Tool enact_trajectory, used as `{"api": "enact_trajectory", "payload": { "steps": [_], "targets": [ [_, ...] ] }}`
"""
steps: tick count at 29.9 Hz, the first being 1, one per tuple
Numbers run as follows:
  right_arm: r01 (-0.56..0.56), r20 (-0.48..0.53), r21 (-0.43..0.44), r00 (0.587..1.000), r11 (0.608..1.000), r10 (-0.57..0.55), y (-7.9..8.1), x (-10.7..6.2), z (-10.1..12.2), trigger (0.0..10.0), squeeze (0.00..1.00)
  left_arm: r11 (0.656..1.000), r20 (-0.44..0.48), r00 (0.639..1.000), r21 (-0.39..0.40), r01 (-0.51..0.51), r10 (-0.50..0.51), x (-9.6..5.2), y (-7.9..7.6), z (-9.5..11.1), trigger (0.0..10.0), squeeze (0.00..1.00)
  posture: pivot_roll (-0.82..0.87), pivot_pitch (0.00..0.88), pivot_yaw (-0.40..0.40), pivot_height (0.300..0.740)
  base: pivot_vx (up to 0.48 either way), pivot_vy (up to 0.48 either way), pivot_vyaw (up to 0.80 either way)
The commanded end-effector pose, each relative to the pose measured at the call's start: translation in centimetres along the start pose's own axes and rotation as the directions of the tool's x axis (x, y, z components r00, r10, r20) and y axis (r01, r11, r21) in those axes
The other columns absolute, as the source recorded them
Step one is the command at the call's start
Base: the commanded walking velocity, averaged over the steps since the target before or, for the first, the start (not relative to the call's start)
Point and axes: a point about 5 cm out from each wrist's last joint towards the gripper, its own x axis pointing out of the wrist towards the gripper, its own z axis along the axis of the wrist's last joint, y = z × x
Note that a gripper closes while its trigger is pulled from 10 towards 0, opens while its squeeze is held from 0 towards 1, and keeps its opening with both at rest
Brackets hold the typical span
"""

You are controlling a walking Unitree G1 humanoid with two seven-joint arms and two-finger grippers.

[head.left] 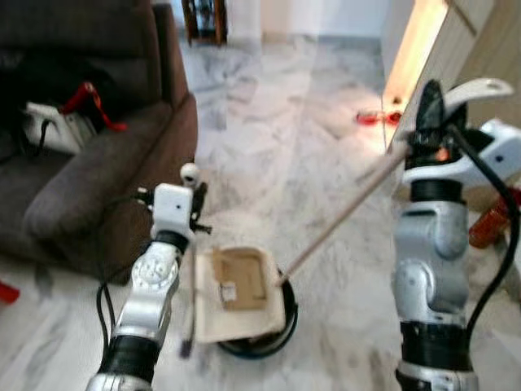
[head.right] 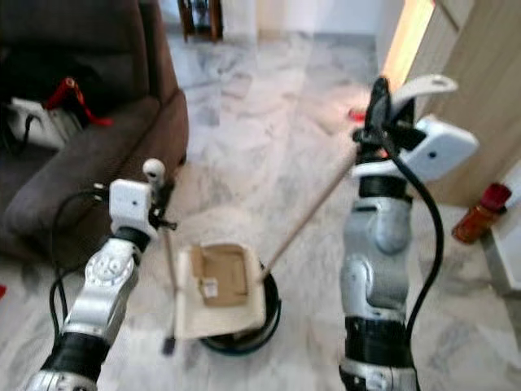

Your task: Sweep floor

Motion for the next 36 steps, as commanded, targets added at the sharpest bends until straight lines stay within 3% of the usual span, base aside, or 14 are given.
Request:
{"api": "enact_trajectory", "payload": {
  "steps": [1,9,19,25,32,35,36],
  "targets": [
    [-0.031,0.064,0.065,0.998,0.997,0.027,1.5,0.6,1.2,10.0,0.0,1.0,0.037,0.999,-0.011,-0.013,0.014,0.1,0.5,0.7,10.0,0.0,0.12,0.076,-0.017,0.74,0.368,0.0,0.0],
    [-0.05,0.081,0.068,0.996,0.996,0.044,2.1,0.8,1.7,10.0,0.0,1.0,0.031,0.999,-0.005,-0.015,0.015,-0.2,0.7,0.5,10.0,0.0,0.12,0.078,-0.018,0.74,0.1,0.0,0.0],
    [-0.092,0.175,-0.018,0.98,0.996,0.094,3.4,1.1,3.1,10.0,0.0,1.0,0.025,1.0,-0.005,-0.009,0.009,-0.3,0.6,0.4,10.0,0.0,0.12,0.073,-0.019,0.74,0.0,0.0,0.0],
    [-0.244,0.208,-0.052,0.946,0.968,0.25,7.2,-0.2,3.3,10.0,0.0,1.0,0.03,1.0,-0.004,-0.007,0.007,-0.2,0.6,0.5,10.0,0.0,0.12,0.065,-0.018,0.74,0.0,0.0,0.0],
    [-0.286,0.216,-0.054,0.932,0.957,0.291,8.8,-0.7,3.1,10.0,0.0,1.0,0.033,0.999,-0.006,-0.002,0.003,-0.2,0.5,0.5,10.0,0.0,0.12,0.057,-0.016,0.74,0.0,0.0,0.0],
    [-0.381,0.261,-0.108,0.88,0.918,0.396,11.3,-1.7,3.7,10.0,0.0,1.0,0.037,0.999,0.0,0.003,-0.003,-0.1,0.5,0.6,10.0,0.0,0.12,0.058,-0.016,0.74,0.0,0.0,0.0],
    [-0.381,0.261,-0.108,0.88,0.918,0.396,11.3,-1.7,3.7,10.0,0.0,1.0,0.037,0.999,0.0,0.003,-0.003,-0.1,0.5,0.6,10.0,0.0,0.12,0.058,-0.016,0.74,0.0,0.0,0.0]
  ]
}}
